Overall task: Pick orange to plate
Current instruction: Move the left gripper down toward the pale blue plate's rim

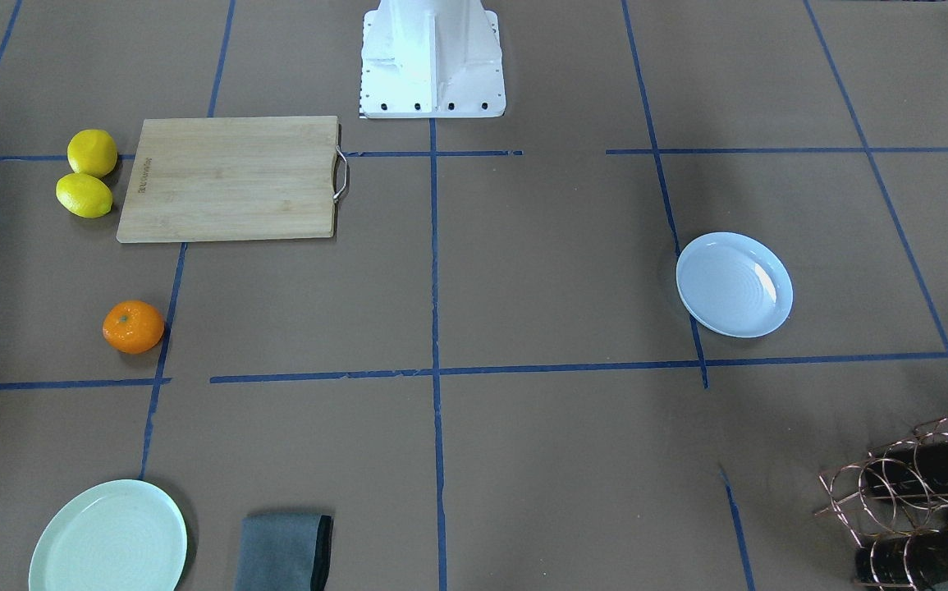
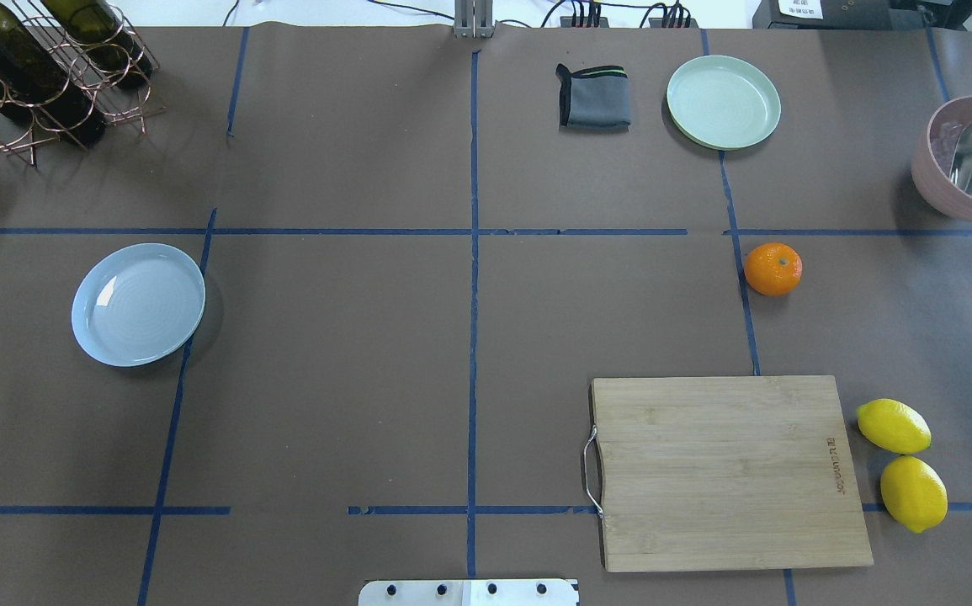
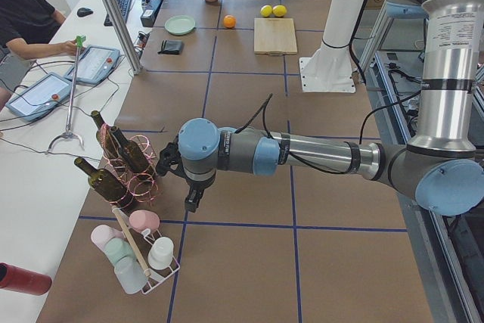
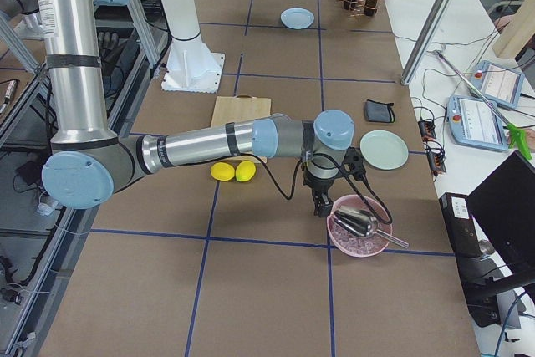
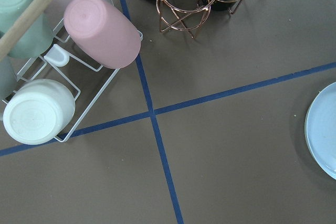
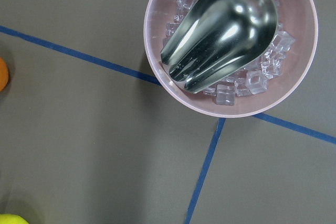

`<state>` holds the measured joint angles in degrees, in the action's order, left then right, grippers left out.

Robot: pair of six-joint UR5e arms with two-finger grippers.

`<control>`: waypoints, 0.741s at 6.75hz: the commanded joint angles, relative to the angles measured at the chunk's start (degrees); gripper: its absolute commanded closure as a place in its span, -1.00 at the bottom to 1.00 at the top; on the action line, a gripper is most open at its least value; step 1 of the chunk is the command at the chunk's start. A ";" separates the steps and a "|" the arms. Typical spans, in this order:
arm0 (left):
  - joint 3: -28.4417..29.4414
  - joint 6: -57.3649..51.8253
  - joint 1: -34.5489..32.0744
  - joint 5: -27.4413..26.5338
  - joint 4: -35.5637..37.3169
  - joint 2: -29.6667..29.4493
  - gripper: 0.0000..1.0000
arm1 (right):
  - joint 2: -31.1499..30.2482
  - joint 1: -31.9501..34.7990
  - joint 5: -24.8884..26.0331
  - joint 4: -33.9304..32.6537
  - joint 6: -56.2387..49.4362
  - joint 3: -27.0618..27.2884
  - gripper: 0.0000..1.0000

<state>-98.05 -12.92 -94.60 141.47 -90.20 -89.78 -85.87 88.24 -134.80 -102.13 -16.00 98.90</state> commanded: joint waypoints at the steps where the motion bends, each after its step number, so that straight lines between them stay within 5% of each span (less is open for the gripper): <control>1: -0.91 0.18 0.03 0.12 -0.32 -0.05 -1.00 | 0.09 0.00 -0.02 0.09 0.96 0.15 -1.00; 5: -4.33 6.90 6.15 0.12 -1.55 0.57 -1.00 | 0.17 -0.09 -0.46 0.18 1.50 0.15 -1.00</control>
<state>-101.33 -9.96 -91.72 141.60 -91.11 -89.32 -85.71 88.17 -135.19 -102.02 -14.57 99.04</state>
